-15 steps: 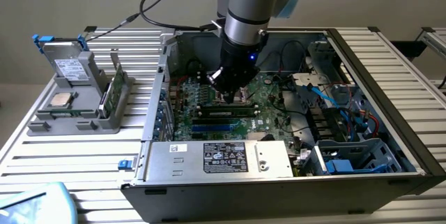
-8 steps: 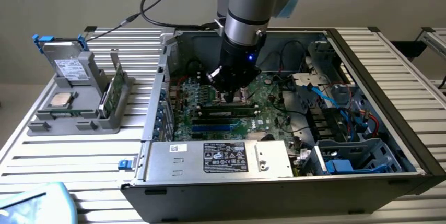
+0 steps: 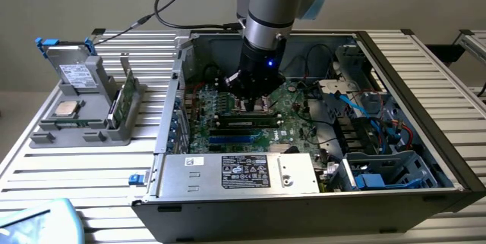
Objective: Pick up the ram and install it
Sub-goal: 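Press down the ram until it locks into place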
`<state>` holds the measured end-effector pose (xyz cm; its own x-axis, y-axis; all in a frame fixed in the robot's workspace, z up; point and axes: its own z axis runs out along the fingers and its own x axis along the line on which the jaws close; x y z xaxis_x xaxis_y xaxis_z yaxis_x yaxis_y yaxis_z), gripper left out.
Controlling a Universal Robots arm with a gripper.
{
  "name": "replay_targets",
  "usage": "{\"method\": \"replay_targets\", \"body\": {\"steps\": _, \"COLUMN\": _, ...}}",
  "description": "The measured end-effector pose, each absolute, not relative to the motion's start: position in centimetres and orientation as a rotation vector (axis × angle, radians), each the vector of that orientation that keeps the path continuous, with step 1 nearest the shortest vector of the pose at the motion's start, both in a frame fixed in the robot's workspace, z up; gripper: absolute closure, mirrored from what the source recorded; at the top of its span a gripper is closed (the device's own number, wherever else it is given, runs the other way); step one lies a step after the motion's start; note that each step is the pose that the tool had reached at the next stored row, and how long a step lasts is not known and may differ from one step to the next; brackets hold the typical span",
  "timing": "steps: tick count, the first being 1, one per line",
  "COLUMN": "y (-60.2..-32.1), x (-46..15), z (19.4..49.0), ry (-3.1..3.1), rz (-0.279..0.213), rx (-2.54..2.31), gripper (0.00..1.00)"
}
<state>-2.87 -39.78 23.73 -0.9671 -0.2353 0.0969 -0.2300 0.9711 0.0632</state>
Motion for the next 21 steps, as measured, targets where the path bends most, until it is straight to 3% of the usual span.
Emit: {"method": "replay_targets", "body": {"steps": 21, "y": -39.78, "x": -2.87, "z": 23.68, "ry": -3.043, "rz": -0.102, "rx": -0.11, "gripper": 0.9}}
